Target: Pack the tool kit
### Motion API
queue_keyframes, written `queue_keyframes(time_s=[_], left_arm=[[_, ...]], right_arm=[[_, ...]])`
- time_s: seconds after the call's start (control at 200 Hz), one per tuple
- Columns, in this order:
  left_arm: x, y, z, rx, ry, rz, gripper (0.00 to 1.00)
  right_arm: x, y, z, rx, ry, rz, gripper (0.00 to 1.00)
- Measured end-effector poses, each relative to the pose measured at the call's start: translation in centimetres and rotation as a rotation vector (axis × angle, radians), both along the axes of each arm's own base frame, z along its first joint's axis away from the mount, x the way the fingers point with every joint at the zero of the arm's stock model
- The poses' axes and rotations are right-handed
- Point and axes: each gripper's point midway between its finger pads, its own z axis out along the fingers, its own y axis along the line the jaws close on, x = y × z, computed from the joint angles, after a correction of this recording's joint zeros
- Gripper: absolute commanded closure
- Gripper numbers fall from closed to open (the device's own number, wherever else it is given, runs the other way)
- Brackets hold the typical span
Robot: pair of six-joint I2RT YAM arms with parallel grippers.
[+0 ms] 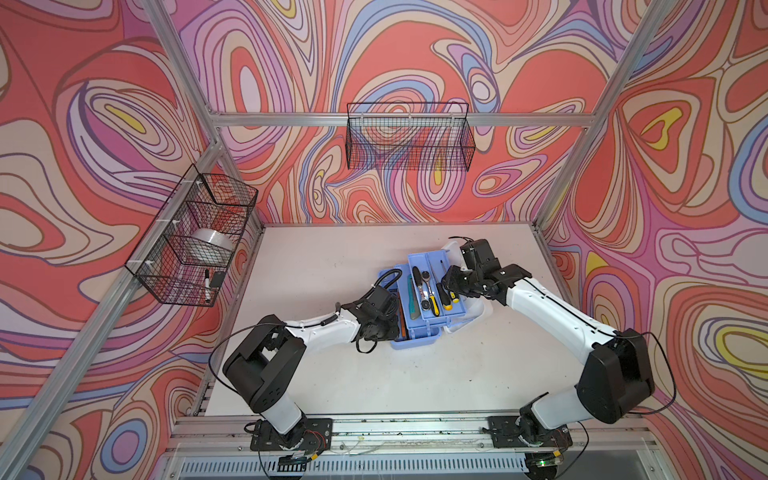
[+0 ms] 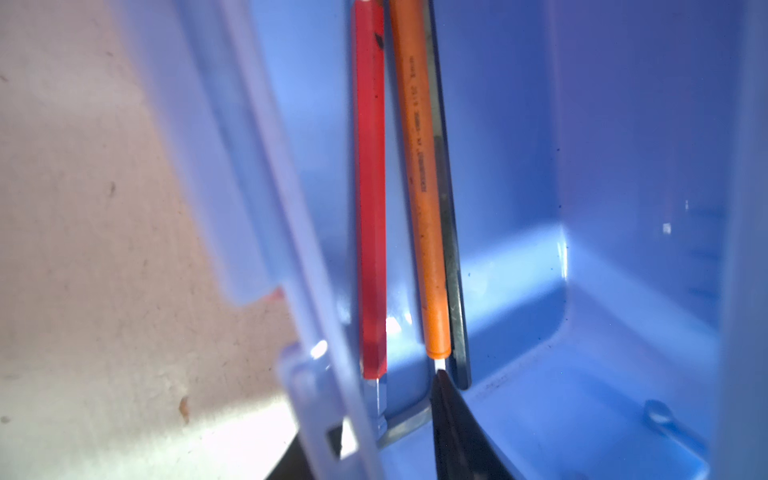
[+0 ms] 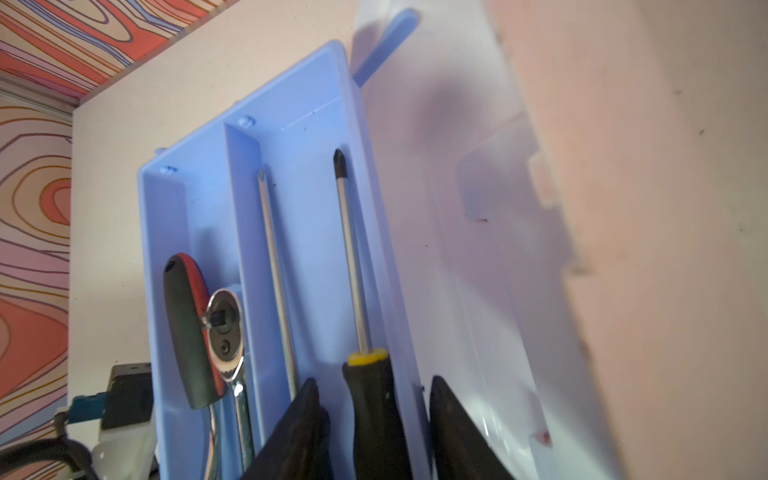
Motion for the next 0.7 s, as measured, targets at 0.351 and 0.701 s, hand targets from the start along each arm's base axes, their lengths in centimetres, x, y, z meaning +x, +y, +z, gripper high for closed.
queue_keyframes(time_s=[0.351, 0.701], left_arm=[[0.1, 0.3, 1.2, 0.000, -0.024, -0.001, 0.49], [0.4, 2.3, 9.0, -0.059, -0.223, 0.026, 0.45]], right_arm=[[0.0, 0.8, -0.5, -0.152, -0.041, -0.013, 0.62], [0.1, 1.9, -0.8, -0.246, -0.066, 0.002, 0.62]])
